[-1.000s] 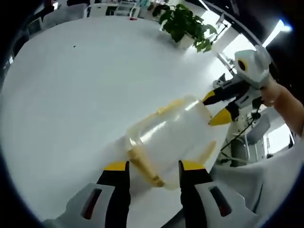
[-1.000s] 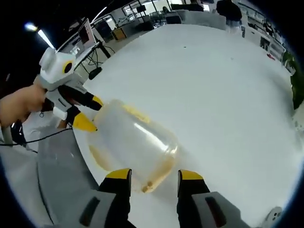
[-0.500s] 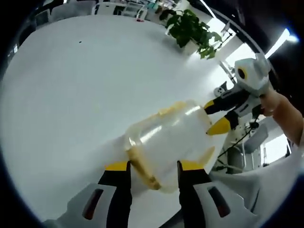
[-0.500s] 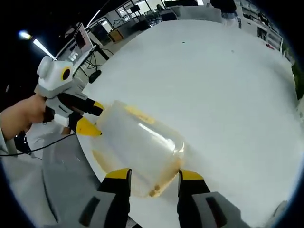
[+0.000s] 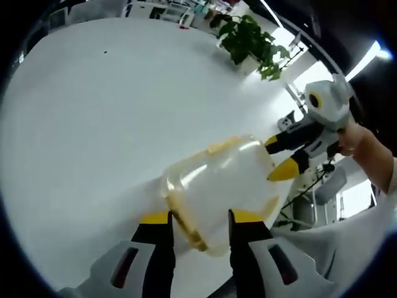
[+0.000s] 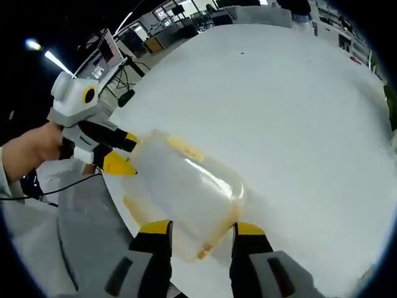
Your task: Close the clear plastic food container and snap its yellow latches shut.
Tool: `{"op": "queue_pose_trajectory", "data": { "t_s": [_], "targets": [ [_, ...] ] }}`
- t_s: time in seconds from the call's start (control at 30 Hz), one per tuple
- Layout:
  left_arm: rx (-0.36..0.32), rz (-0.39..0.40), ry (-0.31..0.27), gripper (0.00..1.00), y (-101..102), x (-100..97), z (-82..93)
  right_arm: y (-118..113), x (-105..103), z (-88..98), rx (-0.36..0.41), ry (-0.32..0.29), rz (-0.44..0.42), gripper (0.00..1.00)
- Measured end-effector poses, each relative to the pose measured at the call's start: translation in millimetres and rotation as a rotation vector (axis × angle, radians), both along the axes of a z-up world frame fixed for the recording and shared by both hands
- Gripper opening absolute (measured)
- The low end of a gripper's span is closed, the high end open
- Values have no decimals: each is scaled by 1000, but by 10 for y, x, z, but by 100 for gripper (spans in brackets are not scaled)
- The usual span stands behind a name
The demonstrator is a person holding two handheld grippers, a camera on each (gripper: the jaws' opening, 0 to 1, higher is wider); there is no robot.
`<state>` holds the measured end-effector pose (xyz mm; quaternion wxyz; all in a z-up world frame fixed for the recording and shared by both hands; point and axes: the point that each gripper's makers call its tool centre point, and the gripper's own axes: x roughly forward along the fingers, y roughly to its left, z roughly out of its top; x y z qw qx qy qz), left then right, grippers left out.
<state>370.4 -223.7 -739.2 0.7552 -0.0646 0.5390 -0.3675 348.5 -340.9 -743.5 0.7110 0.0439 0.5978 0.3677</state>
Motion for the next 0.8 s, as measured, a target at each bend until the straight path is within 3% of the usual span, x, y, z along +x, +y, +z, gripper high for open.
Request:
{"op": "queue_pose_trajectory", "data": {
  "t_s": [0.03, 0.17, 0.4, 0.63, 0.73, 0.8],
  "targets": [
    [6, -1, -1, 32, -7, 0, -3, -18, 38, -16, -14, -34, 10, 40],
    [-3, -12, -5, 32, 16, 13, -23, -56, 34, 12, 23, -58, -3, 40],
    [0, -9, 1, 33, 6, 23, -29, -34, 17, -17, 12, -49, -7, 41],
    [-26, -18, -30, 35, -3, 38, -30, -46, -4, -20, 7, -46, -22, 43],
    [-29, -32, -41, 35, -18, 32, -34, -46, -57, -30, -14, -48, 14, 44],
    [-25, -66, -58, 36, -41, 11, -28, -75, -43, -28, -46, -105, 80, 47]
  ]
}}
